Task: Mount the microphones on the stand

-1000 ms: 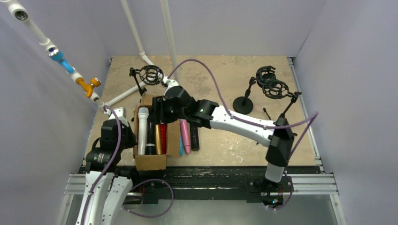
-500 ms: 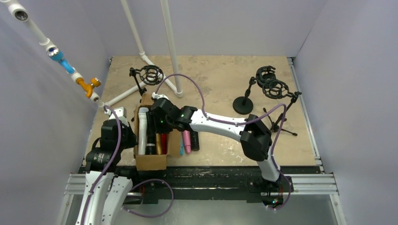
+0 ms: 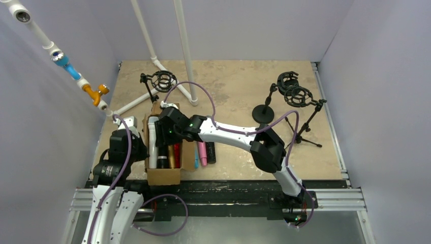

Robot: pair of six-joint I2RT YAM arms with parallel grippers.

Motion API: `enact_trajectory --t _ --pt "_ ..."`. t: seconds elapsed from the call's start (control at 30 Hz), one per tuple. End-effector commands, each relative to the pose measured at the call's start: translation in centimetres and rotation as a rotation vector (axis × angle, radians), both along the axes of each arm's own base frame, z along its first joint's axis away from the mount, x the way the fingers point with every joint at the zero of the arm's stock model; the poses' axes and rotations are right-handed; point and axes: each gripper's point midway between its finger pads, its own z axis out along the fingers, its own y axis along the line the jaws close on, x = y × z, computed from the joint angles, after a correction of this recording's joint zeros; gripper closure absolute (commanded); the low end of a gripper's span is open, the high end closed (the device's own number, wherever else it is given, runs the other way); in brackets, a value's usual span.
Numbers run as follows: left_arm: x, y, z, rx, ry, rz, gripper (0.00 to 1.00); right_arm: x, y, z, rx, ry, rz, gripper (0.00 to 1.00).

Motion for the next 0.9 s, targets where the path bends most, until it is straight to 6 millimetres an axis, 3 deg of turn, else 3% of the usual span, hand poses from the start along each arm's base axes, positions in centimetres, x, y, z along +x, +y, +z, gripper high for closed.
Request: enact_trajectory --t 0.0,0.17,0.4,0.7,0.87 --pt "2.3 -0.8 3.5 -0.036 -0.166 -0.025 1.0 -0.1 1.5 -0.1 0.044 0.005 0.024 0.44" --pt "2.3 -0.9 3.4 -0.036 -0.166 -0.03 1.0 -1.6 3.1 1.6 0.185 0.04 0.093 0.49" --pt "2.3 -0.8 3.3 -0.031 -0.167 -0.033 1.0 -2.0 3.2 5.6 0.33 0.003 0.102 0.52" --pt "2.2 -0.9 3.4 -0.036 -0.17 -0.038 1.0 -1.6 4.0 3.8 0.316 0.006 0.096 0.43" --pt "2.1 -1.0 3.4 -0.038 -0.17 -0.039 1.0 -1.0 4.5 3.2 0.32 -0.004 0.082 0.44"
